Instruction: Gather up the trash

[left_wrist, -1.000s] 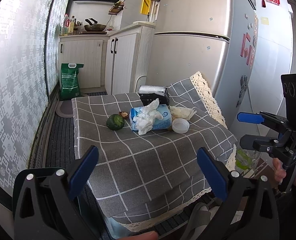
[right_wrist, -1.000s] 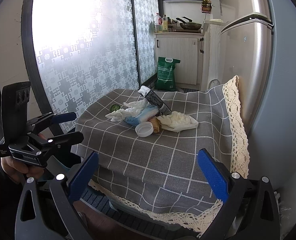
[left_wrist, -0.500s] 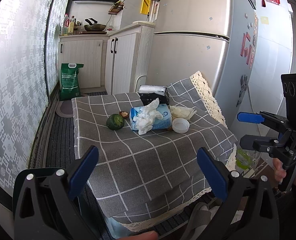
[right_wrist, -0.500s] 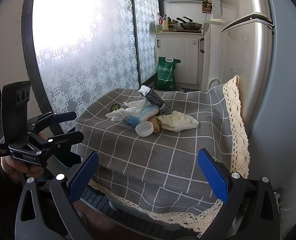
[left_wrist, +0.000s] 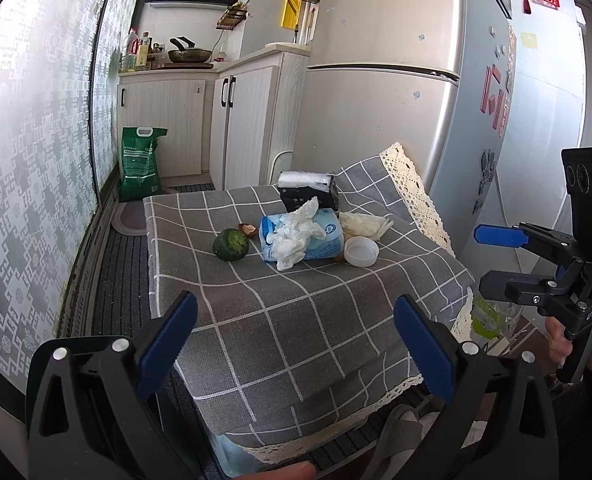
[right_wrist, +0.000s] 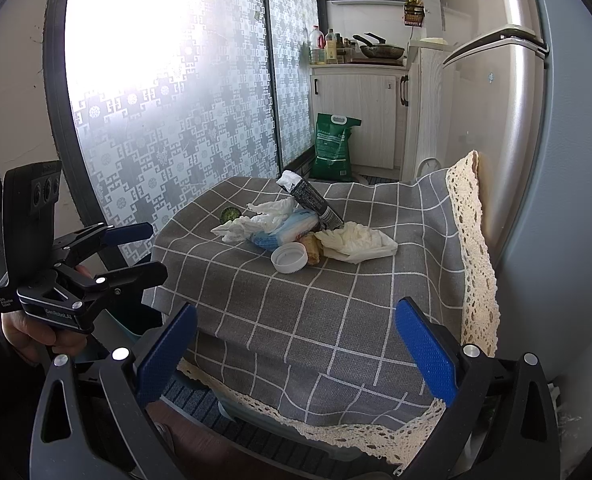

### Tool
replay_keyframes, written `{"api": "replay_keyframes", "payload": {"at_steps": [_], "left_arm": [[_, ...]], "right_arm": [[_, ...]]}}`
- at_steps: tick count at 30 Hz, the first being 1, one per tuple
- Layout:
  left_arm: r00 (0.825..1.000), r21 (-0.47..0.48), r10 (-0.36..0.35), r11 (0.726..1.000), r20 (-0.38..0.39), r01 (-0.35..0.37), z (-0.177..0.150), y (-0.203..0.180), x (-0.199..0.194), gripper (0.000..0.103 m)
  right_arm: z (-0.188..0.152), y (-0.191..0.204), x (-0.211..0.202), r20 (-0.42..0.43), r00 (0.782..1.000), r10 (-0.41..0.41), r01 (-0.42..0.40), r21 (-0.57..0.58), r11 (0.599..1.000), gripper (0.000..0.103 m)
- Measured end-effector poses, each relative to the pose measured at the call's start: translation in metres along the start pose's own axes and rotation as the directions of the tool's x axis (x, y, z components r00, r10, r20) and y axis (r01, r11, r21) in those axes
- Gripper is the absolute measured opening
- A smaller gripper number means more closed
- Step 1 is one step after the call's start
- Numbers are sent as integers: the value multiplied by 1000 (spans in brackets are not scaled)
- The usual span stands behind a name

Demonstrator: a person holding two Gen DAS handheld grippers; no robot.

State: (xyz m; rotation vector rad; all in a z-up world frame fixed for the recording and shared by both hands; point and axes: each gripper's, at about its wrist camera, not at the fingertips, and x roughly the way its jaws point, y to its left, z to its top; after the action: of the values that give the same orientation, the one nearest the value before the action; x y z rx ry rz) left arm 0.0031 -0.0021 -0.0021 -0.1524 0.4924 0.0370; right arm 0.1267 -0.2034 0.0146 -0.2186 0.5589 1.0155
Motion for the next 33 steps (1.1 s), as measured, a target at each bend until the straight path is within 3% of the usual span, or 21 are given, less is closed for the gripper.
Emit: {"api": "replay_keyframes", "payload": {"at_steps": [13, 20, 29, 31, 33], "left_arm": [[1000, 12, 2, 1000, 0, -2, -1, -1, -2, 100], [998, 57, 63, 996, 1, -63, 2, 1, -2, 100], [998, 73, 69, 995, -10, -69, 8, 6, 0, 100], [999, 72, 50, 996, -1, -49, 10, 5, 1, 98], [1000, 71, 25, 997, -2, -25, 14, 3, 4, 84]], "right_arm": [[0, 1, 0, 0, 1000, -1, 1, 2, 1000, 100], [0, 1, 1, -5, 1000, 0, 0, 3, 1000, 100], [1, 1, 2, -16, 1000, -23, 23, 5, 1000, 100], [2, 3, 3, -20, 1000, -15, 15, 3, 1000, 93], [2, 4, 5, -29, 1000, -9, 9, 2, 1000, 82]]}}
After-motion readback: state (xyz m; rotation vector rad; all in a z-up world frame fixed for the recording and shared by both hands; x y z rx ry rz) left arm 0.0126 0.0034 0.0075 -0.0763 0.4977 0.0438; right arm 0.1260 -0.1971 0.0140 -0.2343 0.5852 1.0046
